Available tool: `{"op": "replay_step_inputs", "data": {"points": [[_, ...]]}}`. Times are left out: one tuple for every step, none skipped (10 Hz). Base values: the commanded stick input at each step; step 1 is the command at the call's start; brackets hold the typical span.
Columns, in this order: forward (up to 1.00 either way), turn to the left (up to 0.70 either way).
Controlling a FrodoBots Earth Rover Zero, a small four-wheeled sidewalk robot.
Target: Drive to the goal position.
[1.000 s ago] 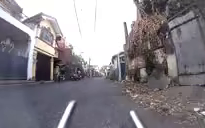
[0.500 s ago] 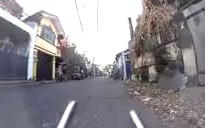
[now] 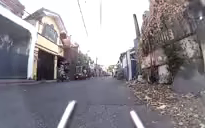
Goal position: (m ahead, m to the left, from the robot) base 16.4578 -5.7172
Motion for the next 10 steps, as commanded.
{"op": "replay_step_inputs", "data": {"points": [[1.00,0.00],[1.00,0.00],[1.00,0.00],[1.00,0.00],[1.00,0.00],[1.00,0.00],[1.00,0.00],[1.00,0.00],[1.00,0.00],[1.00,0.00]]}}
